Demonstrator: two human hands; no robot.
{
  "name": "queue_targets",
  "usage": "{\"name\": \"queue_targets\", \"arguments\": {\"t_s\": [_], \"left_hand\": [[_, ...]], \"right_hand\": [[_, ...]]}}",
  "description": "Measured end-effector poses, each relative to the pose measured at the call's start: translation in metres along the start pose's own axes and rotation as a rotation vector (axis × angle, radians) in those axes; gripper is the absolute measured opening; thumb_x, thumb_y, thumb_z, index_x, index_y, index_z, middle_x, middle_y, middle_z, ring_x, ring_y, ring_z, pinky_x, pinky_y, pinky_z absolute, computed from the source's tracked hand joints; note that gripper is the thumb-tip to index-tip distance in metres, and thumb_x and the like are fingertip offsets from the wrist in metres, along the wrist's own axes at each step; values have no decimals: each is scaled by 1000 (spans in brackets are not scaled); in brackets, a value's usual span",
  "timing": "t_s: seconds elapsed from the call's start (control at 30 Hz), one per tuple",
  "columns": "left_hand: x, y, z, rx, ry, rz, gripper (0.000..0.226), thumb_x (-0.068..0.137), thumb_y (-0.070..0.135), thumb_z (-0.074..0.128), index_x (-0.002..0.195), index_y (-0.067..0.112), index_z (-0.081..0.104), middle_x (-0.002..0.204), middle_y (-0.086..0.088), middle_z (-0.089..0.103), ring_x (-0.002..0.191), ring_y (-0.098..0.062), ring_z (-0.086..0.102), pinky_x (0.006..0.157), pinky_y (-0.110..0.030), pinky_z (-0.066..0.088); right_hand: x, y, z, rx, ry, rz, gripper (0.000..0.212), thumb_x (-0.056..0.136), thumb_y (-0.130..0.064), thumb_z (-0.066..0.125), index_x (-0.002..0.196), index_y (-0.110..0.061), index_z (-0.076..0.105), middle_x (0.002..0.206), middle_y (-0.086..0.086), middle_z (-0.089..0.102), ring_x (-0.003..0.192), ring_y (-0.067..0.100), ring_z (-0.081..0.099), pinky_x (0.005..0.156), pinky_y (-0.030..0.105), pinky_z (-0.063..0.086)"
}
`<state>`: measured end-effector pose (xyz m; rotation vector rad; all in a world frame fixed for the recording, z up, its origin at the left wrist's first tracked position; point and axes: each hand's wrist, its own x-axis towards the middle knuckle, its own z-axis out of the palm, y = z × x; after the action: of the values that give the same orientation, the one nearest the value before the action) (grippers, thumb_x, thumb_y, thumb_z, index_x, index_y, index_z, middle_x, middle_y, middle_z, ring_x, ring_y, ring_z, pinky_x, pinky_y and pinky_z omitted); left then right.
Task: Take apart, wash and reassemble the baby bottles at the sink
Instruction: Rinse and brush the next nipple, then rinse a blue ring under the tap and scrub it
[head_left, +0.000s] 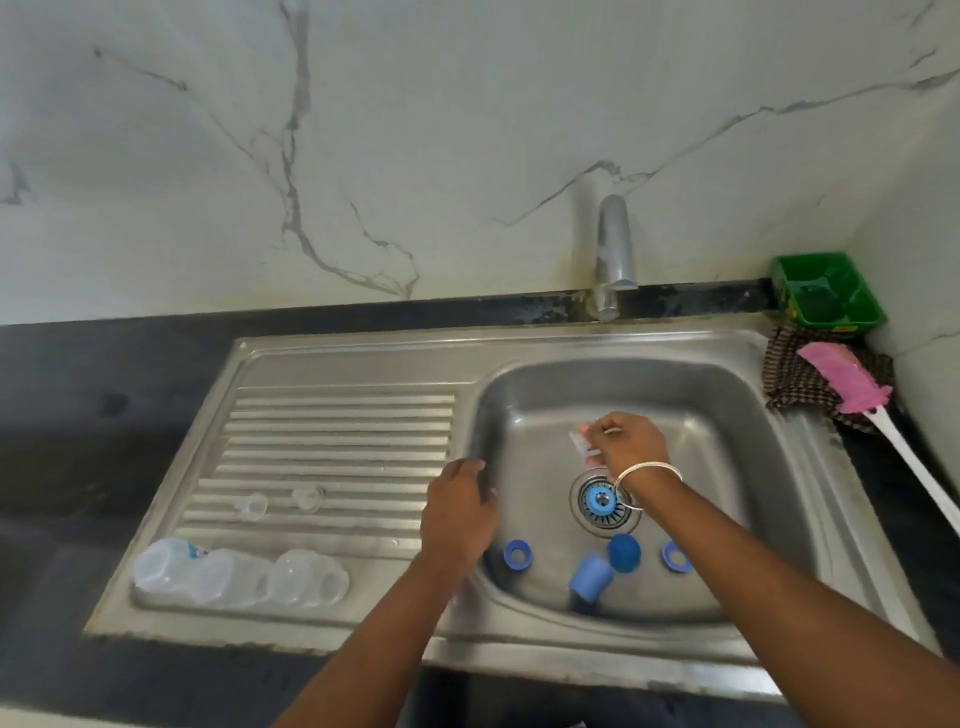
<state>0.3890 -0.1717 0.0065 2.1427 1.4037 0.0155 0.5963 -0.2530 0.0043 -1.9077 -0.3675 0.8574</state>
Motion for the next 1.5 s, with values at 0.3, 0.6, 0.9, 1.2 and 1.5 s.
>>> {"name": "queue_targets", "arguments": {"t_s": [0.3,0.6,0.9,1.2,1.5], "left_hand": [[0,-42,-10,89,0,205,49,88,21,57,137,21,50,137,0,55,120,-25,57,94,-36,51],[7,-55,-6,71,-36,211,20,93,20,57,106,10,69,107,-12,69,104,-32,64,84,-34,48],[12,-57,3,194,-164,262,29,100,18,45,124,11,60,132,-11,61,126,-31,53,101,-37,41],[10,-58,8,65,61,312,29,60,19,83,85,14,69,85,-5,67,74,-23,67,54,-29,53],[9,-53,16,43,167,329,45,54,10,78,97,22,73,114,2,72,77,-23,69,55,-29,55]], "right_hand": [[-32,-84,142,-475,-500,-620,15,81,-24,78,92,-15,72,90,2,73,84,15,68,75,25,56],[-39,-96,247,-1087,-806,-809,20,81,-26,77,97,-16,70,94,-3,71,91,17,62,74,22,38],[-39,-83,256,-1142,-809,-784,35,81,-23,76,115,-23,66,99,-5,69,95,19,63,76,23,40],[-46,-67,171,-668,-231,-623,19,91,-29,64,106,-20,72,92,-4,74,79,11,67,82,28,54],[-19,57,77,-1132,-314,-111,22,86,-27,64,106,-23,70,101,0,72,103,22,64,87,28,49]]}}
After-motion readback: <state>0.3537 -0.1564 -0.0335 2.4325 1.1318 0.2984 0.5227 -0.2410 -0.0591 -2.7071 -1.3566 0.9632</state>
